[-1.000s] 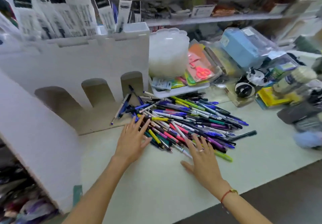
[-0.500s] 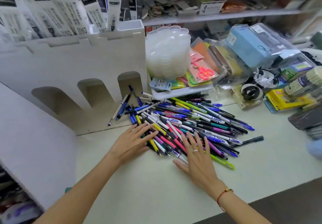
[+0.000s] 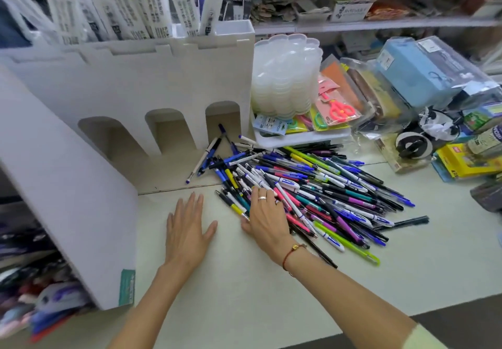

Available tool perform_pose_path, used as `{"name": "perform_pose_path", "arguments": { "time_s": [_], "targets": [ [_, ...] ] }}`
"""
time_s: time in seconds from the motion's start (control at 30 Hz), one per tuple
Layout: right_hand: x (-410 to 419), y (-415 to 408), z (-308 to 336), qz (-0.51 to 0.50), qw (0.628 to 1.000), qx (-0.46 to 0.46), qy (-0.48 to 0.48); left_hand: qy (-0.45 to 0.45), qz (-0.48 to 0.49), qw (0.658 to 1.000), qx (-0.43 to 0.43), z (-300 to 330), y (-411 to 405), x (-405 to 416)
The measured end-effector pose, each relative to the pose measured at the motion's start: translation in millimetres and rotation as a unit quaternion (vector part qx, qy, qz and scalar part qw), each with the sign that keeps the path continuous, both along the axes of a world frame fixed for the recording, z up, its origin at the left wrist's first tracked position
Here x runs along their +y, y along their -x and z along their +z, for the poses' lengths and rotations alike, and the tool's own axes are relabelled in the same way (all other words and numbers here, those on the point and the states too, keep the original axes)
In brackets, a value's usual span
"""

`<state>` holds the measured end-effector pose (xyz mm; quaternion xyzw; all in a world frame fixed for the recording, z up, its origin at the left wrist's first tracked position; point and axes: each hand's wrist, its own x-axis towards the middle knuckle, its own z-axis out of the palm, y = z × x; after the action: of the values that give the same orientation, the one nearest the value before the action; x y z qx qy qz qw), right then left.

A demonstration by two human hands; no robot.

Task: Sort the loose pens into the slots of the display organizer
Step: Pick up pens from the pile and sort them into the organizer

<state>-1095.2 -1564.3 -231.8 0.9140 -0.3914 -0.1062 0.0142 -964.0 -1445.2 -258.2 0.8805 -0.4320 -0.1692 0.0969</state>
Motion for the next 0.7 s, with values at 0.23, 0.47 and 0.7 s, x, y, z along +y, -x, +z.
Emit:
{"name": "perform_pose_path", "arguments": {
  "time_s": [0.23, 0.47, 0.7],
  "targets": [
    [-1.6, -7.1, 7.0, 0.000, 0.998, -0.005, -0.057, -0.097, -0.016, 0.994, 0.038, 17.6, 4.5, 14.8],
    [-1.2, -7.4, 3.5, 0.015, 0.999, 0.000, -0.042, -0.039, 0.035, 0.985, 0.162, 37.3, 25.7, 5.1],
    [-15.1, 3.2, 15.4, -0.021, 0.976, -0.059, -0.209, 0.078, 0.231, 0.851, 0.466, 51.6, 47.1, -9.5]
  ]
}}
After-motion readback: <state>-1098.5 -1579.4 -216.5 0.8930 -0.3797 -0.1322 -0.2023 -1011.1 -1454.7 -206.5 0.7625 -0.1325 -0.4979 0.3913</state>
